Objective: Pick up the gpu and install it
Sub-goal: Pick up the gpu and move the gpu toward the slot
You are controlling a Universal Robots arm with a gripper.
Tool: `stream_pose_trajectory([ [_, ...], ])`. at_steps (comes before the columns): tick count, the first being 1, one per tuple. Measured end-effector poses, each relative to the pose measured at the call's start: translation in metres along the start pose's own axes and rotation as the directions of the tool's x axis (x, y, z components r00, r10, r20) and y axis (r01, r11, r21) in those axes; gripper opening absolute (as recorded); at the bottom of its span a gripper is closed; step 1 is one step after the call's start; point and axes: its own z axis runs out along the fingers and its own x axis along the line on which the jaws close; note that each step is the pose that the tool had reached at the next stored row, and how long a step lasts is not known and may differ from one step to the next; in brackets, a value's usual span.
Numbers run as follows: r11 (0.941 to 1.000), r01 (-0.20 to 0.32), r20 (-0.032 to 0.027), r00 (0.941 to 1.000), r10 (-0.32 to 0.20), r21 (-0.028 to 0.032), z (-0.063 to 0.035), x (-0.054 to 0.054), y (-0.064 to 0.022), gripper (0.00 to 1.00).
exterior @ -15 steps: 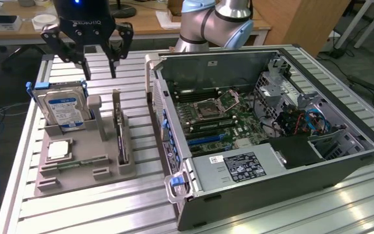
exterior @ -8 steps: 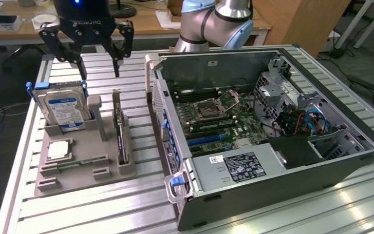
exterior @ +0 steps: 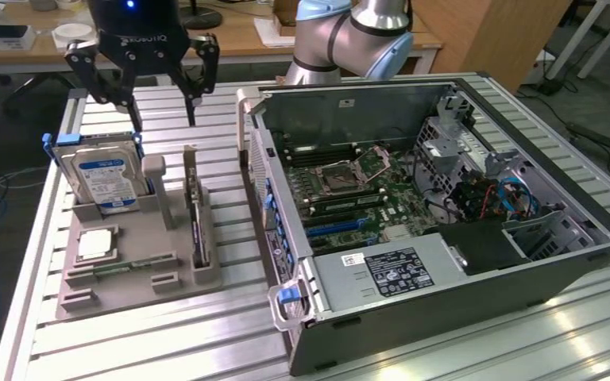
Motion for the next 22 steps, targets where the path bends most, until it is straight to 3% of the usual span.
stream_pose_trajectory([
  [22,1.0,0.0,-0.0001,1.0,0.0,0.0,0.0278,0.001,-0.0015,0.65],
])
